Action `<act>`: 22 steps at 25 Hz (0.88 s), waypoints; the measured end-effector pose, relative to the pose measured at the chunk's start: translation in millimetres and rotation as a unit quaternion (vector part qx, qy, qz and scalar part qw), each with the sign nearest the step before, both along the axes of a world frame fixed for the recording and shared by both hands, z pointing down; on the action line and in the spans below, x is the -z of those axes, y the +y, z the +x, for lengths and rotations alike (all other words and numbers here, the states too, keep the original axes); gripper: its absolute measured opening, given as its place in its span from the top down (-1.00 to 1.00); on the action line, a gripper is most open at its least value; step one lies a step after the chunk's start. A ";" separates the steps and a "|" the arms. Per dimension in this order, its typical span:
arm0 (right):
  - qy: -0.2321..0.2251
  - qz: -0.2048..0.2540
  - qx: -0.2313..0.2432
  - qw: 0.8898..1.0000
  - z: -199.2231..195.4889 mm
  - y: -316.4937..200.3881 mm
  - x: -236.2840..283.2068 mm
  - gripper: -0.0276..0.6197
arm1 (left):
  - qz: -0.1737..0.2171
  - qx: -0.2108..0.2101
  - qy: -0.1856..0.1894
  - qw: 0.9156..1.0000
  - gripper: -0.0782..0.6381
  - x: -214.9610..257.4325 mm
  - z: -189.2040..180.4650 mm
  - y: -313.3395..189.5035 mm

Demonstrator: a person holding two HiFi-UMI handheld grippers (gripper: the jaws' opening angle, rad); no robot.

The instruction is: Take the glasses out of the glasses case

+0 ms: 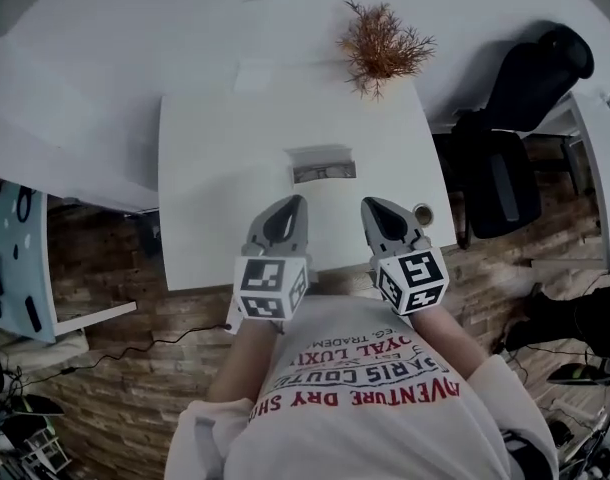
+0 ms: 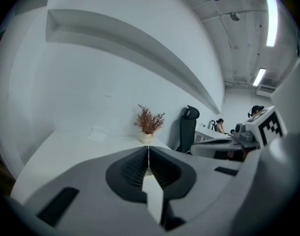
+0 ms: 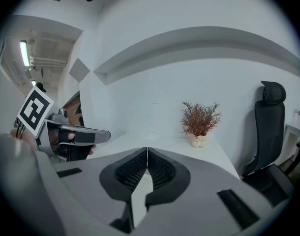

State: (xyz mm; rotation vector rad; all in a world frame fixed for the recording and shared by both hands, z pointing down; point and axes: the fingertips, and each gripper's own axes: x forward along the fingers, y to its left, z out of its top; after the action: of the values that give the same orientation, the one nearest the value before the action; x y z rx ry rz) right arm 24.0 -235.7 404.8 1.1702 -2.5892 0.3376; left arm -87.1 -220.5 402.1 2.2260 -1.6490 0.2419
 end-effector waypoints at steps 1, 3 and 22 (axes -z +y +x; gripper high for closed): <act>0.001 -0.002 -0.003 1.000 -4.8 -8.0 -1.2 0.88 | -0.003 -0.005 0.000 1.000 0.76 -1.6 -4.7 -7.6; 0.000 -0.005 -0.010 1.000 -12.7 -23.6 -2.6 0.88 | -0.008 -0.011 -0.002 1.000 0.76 -5.2 -13.0 -20.8; 0.120 -0.067 0.199 0.970 -72.6 -86.5 -83.0 0.85 | -0.101 0.077 0.019 0.992 0.76 -71.0 -43.8 -54.9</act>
State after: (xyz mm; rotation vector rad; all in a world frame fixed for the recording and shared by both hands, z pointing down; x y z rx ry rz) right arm -48.6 -322.2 487.9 0.5835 -2.4646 0.2576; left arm -130.9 -275.4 473.0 1.9335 -1.6861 0.3100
